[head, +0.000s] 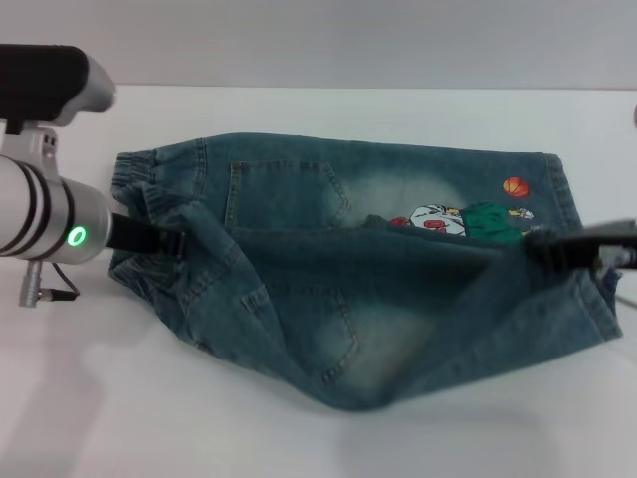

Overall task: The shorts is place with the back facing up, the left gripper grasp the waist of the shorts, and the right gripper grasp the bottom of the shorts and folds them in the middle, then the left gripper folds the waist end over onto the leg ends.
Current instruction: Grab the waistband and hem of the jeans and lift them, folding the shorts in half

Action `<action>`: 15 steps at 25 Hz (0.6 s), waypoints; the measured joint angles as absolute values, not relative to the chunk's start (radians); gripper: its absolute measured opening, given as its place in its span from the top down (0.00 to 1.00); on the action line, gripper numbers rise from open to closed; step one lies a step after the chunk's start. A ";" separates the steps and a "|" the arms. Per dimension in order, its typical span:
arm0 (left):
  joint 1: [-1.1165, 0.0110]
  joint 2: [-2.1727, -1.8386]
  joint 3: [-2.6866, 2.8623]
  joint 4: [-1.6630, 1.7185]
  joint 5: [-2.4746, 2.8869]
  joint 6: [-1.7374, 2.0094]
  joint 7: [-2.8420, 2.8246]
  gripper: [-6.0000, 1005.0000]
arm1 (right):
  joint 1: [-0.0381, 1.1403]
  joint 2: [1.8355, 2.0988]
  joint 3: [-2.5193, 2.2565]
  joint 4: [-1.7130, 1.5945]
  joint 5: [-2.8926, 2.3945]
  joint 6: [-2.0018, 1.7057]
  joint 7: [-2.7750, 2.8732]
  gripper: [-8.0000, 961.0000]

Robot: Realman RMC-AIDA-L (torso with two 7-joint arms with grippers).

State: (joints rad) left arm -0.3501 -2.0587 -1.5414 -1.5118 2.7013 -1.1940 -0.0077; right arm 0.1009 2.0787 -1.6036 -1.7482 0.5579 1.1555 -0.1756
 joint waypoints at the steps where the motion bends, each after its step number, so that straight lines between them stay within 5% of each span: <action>1: -0.343 -2.059 -1.547 -1.514 2.701 -1.183 -0.008 0.86 | 0.095 2.079 -1.601 -1.747 0.558 1.120 -0.193 0.99; 15: -0.267 -2.059 -1.620 -1.559 2.701 -1.061 -0.012 0.84 | 0.083 2.078 -1.610 -1.593 0.649 0.619 -0.315 0.99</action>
